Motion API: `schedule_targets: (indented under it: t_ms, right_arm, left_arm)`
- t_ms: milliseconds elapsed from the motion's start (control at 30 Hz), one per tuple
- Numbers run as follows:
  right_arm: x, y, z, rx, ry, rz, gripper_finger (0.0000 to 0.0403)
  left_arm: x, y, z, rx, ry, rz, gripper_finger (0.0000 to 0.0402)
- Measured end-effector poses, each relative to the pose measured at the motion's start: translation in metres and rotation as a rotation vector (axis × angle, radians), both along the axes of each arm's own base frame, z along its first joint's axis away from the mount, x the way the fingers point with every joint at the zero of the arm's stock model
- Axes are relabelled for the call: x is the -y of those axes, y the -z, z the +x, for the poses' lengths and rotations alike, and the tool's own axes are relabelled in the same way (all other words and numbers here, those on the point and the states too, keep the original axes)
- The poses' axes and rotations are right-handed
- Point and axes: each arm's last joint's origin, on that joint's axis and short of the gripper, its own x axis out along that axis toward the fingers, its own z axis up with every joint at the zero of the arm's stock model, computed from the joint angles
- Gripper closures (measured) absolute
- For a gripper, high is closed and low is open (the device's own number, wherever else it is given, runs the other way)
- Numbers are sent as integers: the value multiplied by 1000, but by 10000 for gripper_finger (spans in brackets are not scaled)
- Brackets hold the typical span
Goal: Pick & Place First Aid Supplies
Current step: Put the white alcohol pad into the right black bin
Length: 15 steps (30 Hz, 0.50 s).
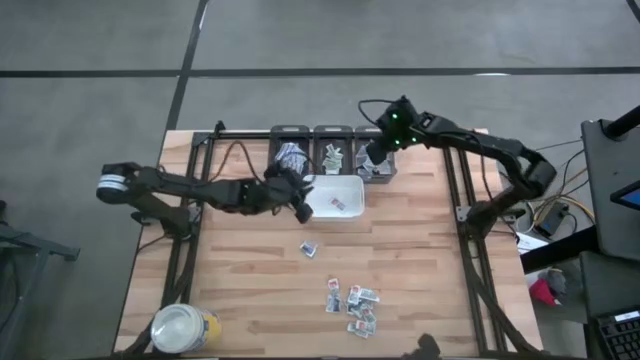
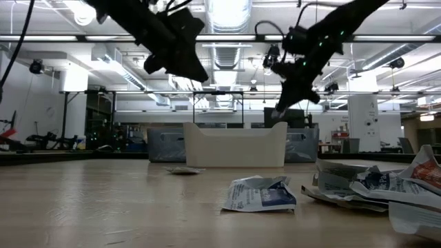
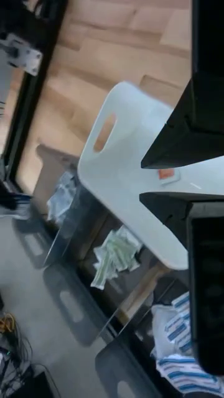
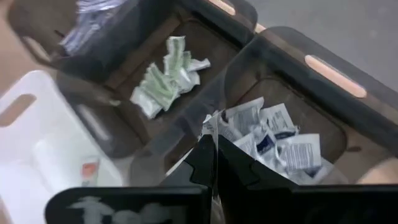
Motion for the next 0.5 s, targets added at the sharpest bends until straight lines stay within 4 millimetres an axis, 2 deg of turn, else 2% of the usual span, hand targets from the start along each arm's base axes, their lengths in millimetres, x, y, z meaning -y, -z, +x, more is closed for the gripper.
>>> schedule_targets:
  t_ms: [267, 500]
  right_arm:
    - [37, 34, 21, -79, -6, 48, 394]
    - [56, 40, 33, -173, -1, 29, 394]
  left_arm:
    - [-30, 10, -25, 83, 67, -48, 337]
    - [-41, 19, -36, 73, 33, -51, 337]
